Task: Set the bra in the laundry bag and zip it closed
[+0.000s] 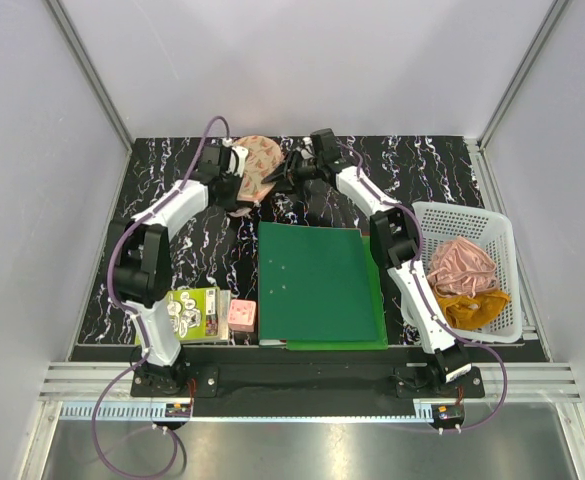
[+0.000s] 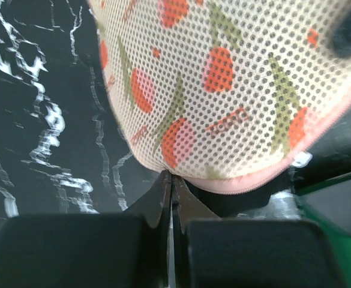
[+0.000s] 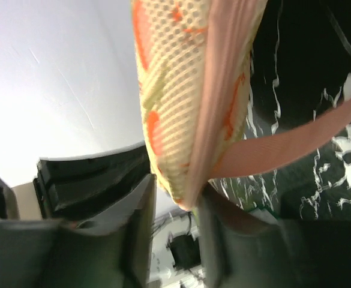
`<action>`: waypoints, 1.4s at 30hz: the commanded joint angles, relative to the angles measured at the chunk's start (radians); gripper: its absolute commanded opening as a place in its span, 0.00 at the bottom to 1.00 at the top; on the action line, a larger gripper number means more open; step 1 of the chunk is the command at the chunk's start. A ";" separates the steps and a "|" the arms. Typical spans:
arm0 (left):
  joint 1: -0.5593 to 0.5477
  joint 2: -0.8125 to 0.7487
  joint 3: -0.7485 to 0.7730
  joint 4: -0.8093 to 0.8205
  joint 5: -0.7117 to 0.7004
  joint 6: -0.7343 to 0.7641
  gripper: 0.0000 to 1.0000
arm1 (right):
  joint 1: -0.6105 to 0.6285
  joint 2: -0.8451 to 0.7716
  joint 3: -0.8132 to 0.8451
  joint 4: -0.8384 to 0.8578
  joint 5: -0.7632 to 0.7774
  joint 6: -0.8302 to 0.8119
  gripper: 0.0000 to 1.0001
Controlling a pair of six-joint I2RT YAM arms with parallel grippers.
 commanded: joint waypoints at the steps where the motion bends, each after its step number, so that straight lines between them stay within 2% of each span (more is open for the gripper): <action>1: -0.003 -0.040 0.081 -0.073 0.148 -0.344 0.00 | -0.018 -0.051 0.032 0.019 0.168 -0.005 0.48; 3: -0.003 -0.030 0.092 -0.077 0.195 -0.405 0.00 | -0.033 -0.097 0.015 -0.022 0.220 -0.039 0.57; 7: -0.005 0.016 0.161 -0.114 0.202 -0.537 0.00 | -0.055 -0.246 -0.101 -0.093 0.270 -0.156 0.60; 9: -0.003 0.033 0.173 -0.113 0.223 -0.581 0.00 | -0.055 -0.318 -0.214 -0.096 0.301 -0.218 0.68; 15: -0.015 0.048 0.199 -0.096 0.260 -0.610 0.00 | -0.053 -0.492 -0.452 -0.038 0.280 -0.232 0.70; 17: -0.023 0.052 0.207 -0.082 0.300 -0.565 0.00 | -0.055 -0.521 -0.494 -0.009 0.288 -0.238 0.69; 18: -0.028 0.058 0.214 -0.083 0.300 -0.485 0.00 | -0.055 -0.522 -0.513 0.002 0.280 -0.235 0.70; 22: -0.093 0.030 0.182 -0.106 0.067 -0.229 0.12 | -0.055 -0.504 -0.522 0.045 0.219 -0.180 0.69; 26: -0.101 0.027 0.133 -0.105 -0.074 -0.065 0.17 | -0.055 -0.512 -0.550 0.079 0.209 -0.169 0.68; 30: -0.103 0.036 0.110 -0.099 -0.090 -0.009 0.27 | -0.055 -0.512 -0.583 0.096 0.192 -0.163 0.68; 35: -0.109 0.024 0.067 -0.053 -0.096 -0.014 0.43 | -0.053 -0.519 -0.612 0.122 0.182 -0.152 0.67; 42: -0.126 0.070 0.096 -0.025 -0.090 -0.020 0.52 | -0.045 -0.532 -0.651 0.139 0.173 -0.146 0.66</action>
